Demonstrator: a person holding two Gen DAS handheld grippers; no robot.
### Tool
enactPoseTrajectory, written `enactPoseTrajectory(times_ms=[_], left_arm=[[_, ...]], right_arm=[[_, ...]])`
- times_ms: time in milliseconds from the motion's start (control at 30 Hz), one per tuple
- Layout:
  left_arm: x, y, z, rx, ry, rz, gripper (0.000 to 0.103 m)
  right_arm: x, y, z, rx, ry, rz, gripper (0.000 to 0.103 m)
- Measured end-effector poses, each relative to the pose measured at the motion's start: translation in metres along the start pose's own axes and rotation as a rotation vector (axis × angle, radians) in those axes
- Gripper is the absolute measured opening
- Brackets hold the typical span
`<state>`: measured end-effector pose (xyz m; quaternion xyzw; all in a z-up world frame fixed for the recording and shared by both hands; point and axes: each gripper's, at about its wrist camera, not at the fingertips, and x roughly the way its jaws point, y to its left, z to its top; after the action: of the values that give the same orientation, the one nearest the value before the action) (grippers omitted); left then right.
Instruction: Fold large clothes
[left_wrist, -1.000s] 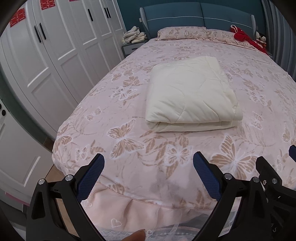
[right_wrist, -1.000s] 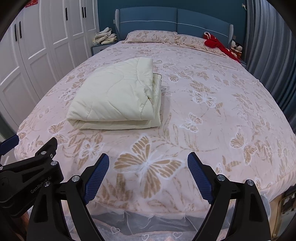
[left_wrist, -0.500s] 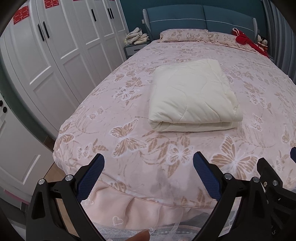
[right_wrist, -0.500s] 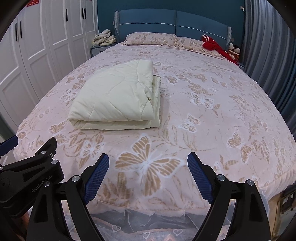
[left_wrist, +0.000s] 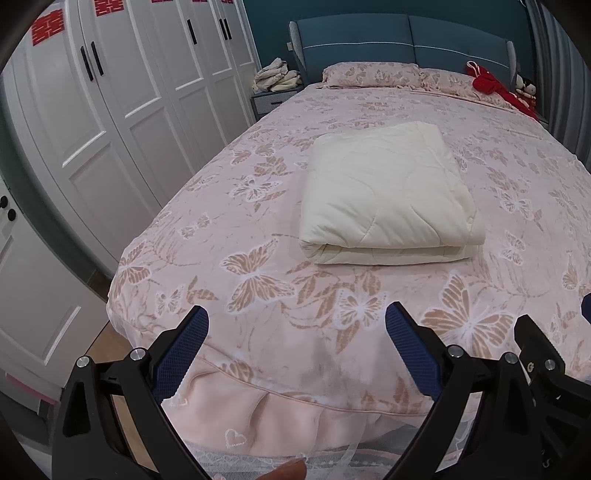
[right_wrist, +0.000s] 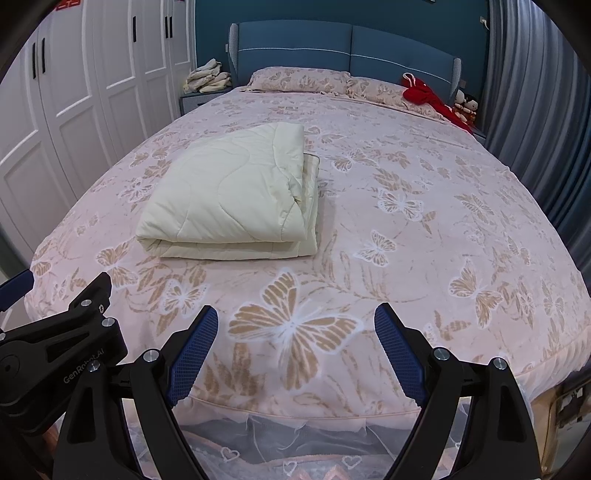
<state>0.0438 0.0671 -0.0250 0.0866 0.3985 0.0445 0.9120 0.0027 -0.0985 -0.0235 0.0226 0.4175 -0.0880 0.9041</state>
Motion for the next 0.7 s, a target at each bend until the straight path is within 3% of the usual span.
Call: enactPoseTrajectory(times_ms=[700], left_arm=[[-0.0016, 0.0014, -0.0001, -0.011, 0.002, -0.002, 0.094]], right_arm=[[-0.0003, -0.0014, -0.0006, 0.001, -0.001, 0.001, 0.085]])
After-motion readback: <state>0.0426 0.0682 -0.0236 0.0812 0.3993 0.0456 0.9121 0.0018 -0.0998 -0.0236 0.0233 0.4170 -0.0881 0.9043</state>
